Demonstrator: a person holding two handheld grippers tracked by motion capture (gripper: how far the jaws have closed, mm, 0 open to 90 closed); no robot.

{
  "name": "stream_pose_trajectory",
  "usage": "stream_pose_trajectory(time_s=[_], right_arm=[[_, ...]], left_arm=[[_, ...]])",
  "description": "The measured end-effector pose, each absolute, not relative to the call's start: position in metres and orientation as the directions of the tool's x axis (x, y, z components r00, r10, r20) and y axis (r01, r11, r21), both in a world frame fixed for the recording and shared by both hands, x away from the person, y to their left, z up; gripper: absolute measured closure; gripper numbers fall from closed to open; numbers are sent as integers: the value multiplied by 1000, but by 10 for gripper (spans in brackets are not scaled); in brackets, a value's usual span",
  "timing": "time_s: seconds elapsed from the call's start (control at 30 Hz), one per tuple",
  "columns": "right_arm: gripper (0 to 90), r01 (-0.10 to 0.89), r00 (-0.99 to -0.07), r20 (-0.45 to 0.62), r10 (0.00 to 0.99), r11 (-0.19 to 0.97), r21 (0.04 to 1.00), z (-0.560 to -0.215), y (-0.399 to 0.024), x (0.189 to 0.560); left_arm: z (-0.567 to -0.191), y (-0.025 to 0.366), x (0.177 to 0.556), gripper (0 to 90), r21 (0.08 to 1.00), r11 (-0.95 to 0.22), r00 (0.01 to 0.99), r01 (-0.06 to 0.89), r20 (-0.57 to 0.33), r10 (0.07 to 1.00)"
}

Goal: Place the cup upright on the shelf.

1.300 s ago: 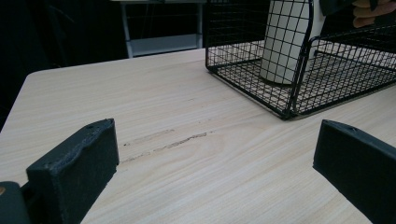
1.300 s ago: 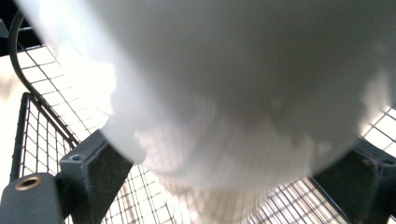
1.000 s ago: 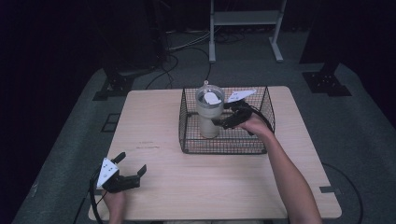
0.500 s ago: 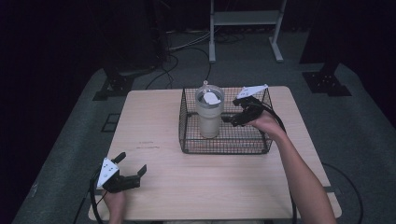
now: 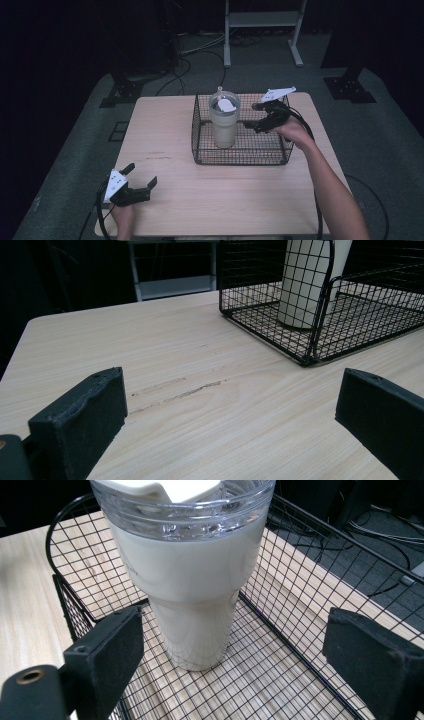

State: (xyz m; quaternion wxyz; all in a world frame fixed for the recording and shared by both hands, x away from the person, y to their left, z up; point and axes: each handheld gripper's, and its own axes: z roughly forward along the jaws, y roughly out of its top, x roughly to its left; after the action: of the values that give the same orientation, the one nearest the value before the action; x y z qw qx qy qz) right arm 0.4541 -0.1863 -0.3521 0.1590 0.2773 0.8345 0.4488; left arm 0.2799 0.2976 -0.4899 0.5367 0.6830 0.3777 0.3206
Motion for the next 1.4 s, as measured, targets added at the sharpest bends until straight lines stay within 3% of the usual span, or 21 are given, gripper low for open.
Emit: stream_pose_trajectory(time_s=[1.4], right_arm=[[91,277,-805,-44,592,440,854,-355,-224,400]], left_arm=[[-490,296,280,0,974,-150,508,172,43,860]])
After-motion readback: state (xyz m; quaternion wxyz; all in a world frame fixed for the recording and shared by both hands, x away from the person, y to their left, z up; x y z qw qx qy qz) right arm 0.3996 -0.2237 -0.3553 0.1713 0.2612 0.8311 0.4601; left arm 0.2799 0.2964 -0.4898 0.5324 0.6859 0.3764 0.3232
